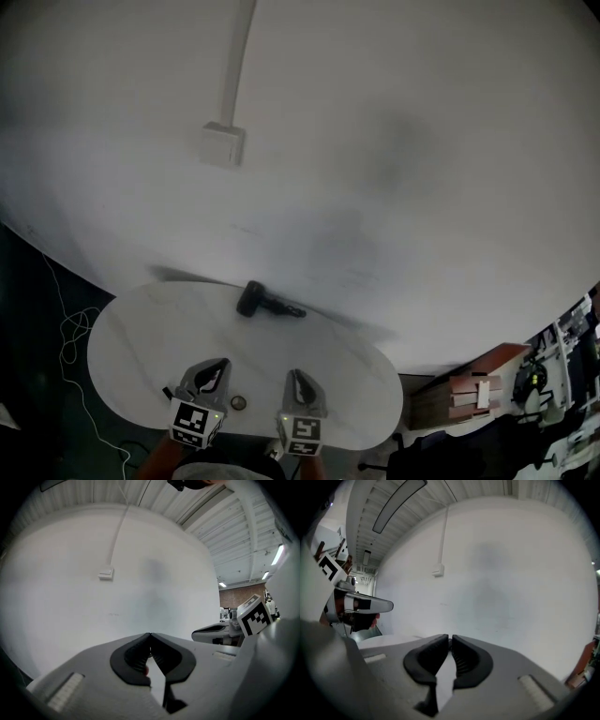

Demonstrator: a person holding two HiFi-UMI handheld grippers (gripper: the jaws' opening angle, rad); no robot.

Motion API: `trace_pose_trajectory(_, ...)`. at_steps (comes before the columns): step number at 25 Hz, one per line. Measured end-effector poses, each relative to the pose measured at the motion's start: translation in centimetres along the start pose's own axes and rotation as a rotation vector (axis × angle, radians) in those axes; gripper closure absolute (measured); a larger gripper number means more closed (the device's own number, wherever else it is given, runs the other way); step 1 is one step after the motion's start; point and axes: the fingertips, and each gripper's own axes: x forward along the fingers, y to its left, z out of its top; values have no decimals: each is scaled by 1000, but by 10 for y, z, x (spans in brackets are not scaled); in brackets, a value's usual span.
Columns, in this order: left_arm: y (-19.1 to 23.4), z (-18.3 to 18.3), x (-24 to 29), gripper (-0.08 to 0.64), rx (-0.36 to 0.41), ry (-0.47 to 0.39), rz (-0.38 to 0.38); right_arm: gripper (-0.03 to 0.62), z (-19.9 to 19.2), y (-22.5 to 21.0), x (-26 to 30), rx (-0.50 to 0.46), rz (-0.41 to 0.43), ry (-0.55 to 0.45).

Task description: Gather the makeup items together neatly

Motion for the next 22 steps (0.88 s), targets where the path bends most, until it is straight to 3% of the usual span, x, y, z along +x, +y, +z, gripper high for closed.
trace_pose_trajectory(8,-17,13,9,549,29,-25,-56,588,7,-14,-13,10,-54,-28)
trace_pose_trajectory(22,-19,6,9,549,26,-12,-53,588,4,-16,-15,7,-54,-17)
